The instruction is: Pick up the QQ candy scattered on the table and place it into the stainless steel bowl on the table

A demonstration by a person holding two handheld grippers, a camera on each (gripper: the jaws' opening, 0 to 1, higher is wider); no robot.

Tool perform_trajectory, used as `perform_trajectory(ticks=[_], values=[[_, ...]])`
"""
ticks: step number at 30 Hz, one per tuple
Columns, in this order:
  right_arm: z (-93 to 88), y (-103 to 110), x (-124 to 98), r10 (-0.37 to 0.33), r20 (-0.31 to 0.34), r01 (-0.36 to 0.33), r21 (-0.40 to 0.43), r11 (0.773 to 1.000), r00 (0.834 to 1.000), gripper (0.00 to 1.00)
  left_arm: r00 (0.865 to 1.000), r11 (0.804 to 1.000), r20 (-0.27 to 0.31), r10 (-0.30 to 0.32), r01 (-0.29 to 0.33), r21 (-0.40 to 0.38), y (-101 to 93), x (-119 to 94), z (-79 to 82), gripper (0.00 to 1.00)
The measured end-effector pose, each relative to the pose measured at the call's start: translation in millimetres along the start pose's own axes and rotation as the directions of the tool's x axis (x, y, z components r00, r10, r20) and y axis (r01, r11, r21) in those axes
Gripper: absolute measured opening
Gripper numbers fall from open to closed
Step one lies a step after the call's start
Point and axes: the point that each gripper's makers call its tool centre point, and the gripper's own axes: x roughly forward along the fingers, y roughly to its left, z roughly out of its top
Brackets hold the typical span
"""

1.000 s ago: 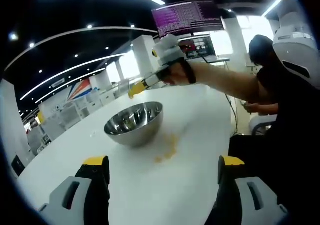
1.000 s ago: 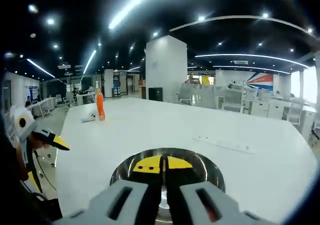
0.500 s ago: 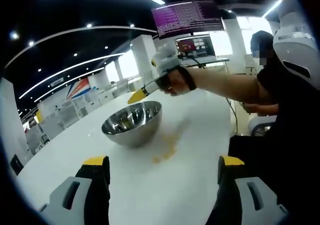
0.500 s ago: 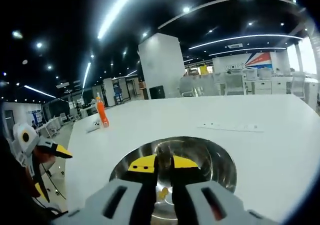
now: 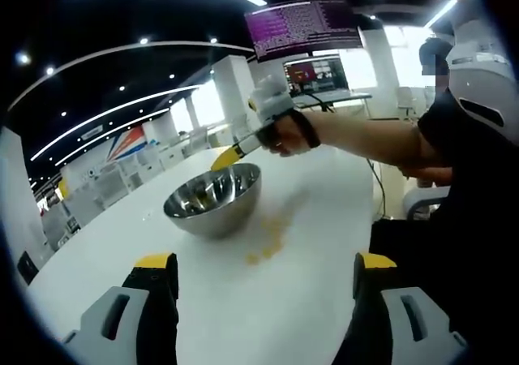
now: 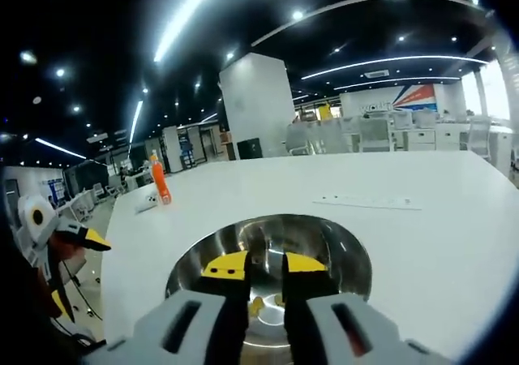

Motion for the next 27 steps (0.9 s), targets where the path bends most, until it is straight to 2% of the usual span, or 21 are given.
perform_trajectory(ticks=[8,13,16,19,24,25,27], values=[[-6.4,-4,-2,-0.027,-0.009,0.027,-0.032,0.999,1.0,0.19,1.0,1.0,0.001,-0.004,0.004,0.0,-2.0,1,1.1,0.9],[4.4,-10,-7,-0.052,0.031,0.053,-0.044,0.998,0.998,0.23,1.0,1.0,-0.001,-0.002,0.002,-0.001,-1.4,0,1.1,0.9],[18.4,-11,-12,-0.061,0.06,0.064,-0.046,0.997,0.996,0.25,1.0,1.0,-0.006,0.001,-0.001,0.002,-1.3,0,0.1,0.9],[36.9,-7,-21,-0.074,0.096,0.083,-0.097,0.992,0.993,0.25,1.0,1.0,-0.006,0.002,-0.002,0.002,-1.3,0,0.3,0.9],[79.0,21,-45,-0.032,0.175,0.054,-0.128,0.99,0.984,0.24,1.0,1.0,-0.001,0.005,-0.005,0.001,-1.0,-1,1.7,0.9],[89.8,30,-52,-0.023,0.201,0.052,-0.14,0.989,0.979,0.19,1.0,1.0,0.0,0.005,-0.005,0.001,-0.9,-1,1.8,0.9],[112.4,47,-69,-0.01,0.26,0.062,-0.19,0.98,0.966,0.19,1.0,1.0,0.0,0.006,-0.006,0.0,-0.7,-1,1.4,0.9]])
